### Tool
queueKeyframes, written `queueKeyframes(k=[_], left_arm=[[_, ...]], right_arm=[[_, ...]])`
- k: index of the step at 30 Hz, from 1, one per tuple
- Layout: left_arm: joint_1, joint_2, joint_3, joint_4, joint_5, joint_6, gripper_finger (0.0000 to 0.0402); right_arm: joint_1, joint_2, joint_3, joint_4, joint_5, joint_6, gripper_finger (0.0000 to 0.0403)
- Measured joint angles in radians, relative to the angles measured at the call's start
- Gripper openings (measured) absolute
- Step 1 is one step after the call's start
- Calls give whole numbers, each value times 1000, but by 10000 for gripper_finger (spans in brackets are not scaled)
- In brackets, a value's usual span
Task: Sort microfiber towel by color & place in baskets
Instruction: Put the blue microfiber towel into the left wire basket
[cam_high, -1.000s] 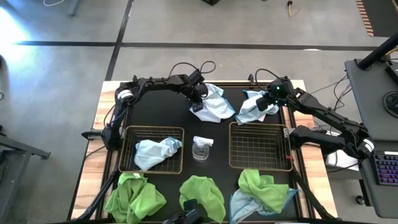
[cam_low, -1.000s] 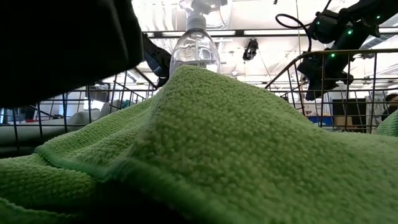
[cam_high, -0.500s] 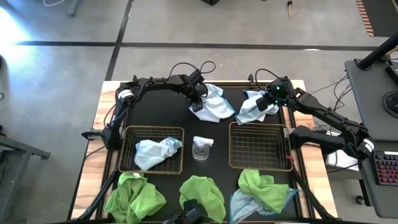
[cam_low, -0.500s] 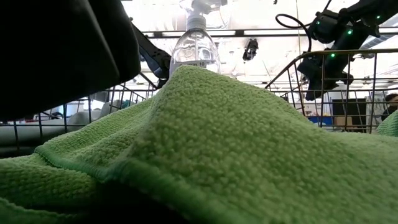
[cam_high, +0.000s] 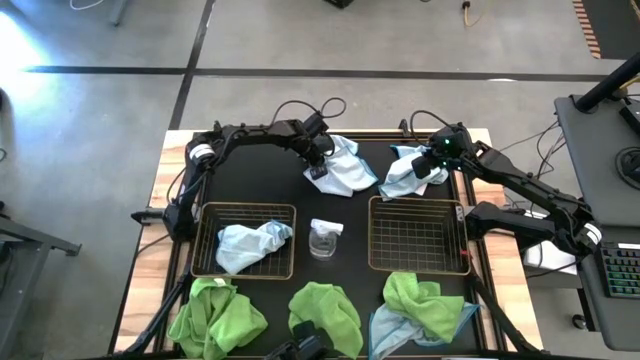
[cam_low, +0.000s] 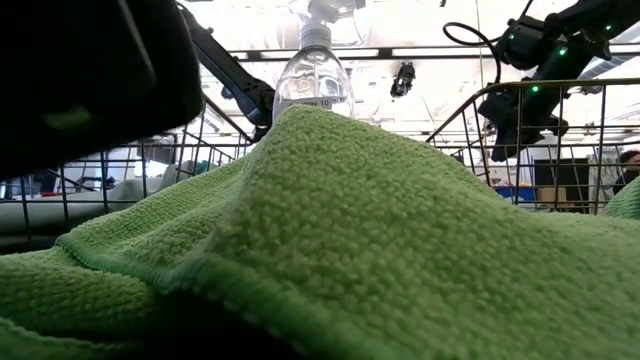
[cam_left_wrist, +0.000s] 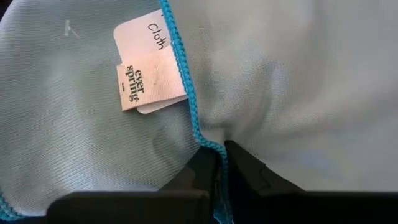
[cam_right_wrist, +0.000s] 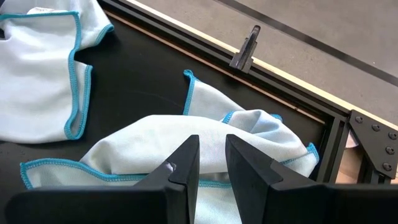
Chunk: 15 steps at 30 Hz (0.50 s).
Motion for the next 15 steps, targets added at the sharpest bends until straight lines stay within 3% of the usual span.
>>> queueKeyframes(k=[6,15], left_arm=[[-1,-14,77,-170,-1,-15,1],[-8,-18,354,-442,-1,-13,0]], right_arm=[[0,0,0,0,0,0,73],[0,0,0,0,0,0,73]])
